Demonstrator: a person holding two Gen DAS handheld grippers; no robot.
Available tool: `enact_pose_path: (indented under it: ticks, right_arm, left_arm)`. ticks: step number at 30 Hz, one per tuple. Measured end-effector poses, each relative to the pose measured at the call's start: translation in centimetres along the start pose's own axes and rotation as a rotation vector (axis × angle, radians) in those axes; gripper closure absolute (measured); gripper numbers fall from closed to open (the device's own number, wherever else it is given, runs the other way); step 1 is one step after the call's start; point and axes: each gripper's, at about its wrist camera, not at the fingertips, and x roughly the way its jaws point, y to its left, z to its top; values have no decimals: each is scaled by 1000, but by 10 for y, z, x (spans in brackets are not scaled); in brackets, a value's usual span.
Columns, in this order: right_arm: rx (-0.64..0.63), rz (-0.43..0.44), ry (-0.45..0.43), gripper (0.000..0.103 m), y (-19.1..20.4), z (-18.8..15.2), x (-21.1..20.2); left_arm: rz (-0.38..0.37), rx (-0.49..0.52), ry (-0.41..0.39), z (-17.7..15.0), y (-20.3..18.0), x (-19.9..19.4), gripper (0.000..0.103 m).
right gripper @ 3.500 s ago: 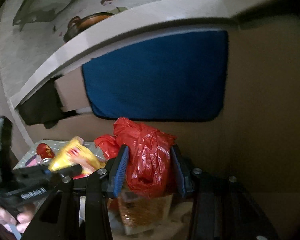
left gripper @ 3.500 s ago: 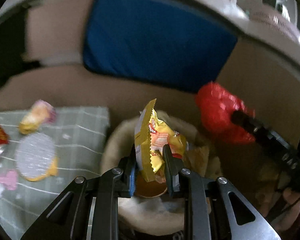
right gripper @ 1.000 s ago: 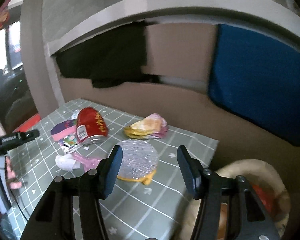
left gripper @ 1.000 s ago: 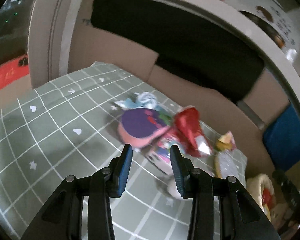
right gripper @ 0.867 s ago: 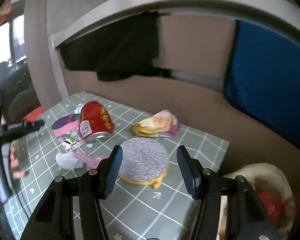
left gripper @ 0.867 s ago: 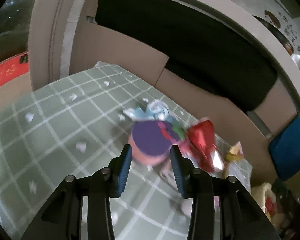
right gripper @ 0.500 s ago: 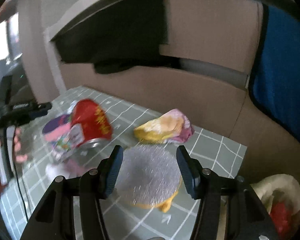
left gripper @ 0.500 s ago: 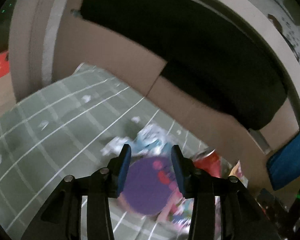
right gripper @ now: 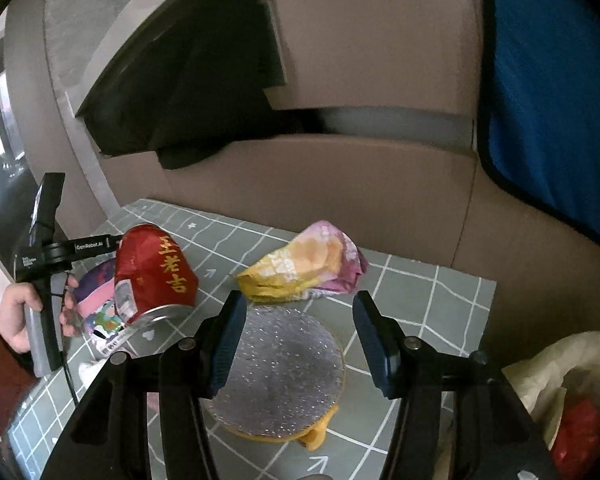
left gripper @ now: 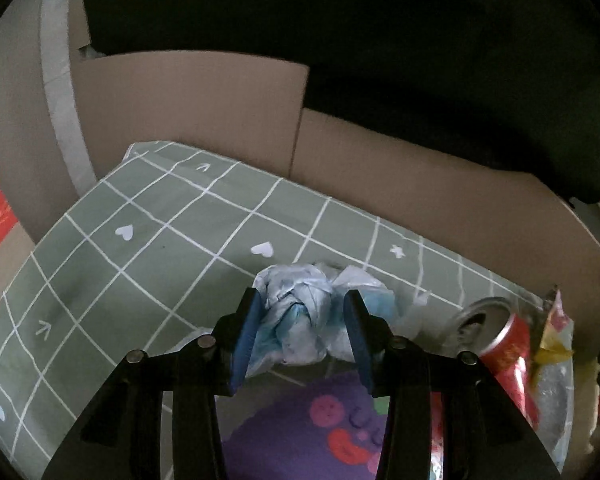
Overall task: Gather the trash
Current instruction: 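Close the left tool on the white tissue while the right tool grasps the pink-yellow wrapper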
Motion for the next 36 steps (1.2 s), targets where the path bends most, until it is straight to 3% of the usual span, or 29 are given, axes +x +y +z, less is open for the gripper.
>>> enact_pose_path:
  ticks: [4,5,8,13,22,31,33,36]
  right_arm:
    - [13,24,23,50,-1,-3,6]
    - [6,29,27,50,2,-3,7]
    - [-43,53,35,50,13,3,9]
    - [-3,31,67,50,10,16,24]
    - [234,-47,99,49,-30,26,66]
    - [217,-72,211,49,-30,33,118]
    - [173,-81,205,55,-22,33,119]
    - [125,-34,214,79,-10,32,120]
  left_arm:
    - [24,-25,6,-1,0,1,61]
    - [29,-31,8,-1,0,0,69]
    - [5,-45,17,-6,2,-10,74]
    - [-65,-75,-61,-30,3,-66,76]
    - [-125,-131,-238,-61,11,-160,76]
    - [-174,-134,-251,-67,16,-178,76]
    - [-178,-142,-234,-69,18,-173,76]
    - [-186,-153,-209,-73,16,-169,76]
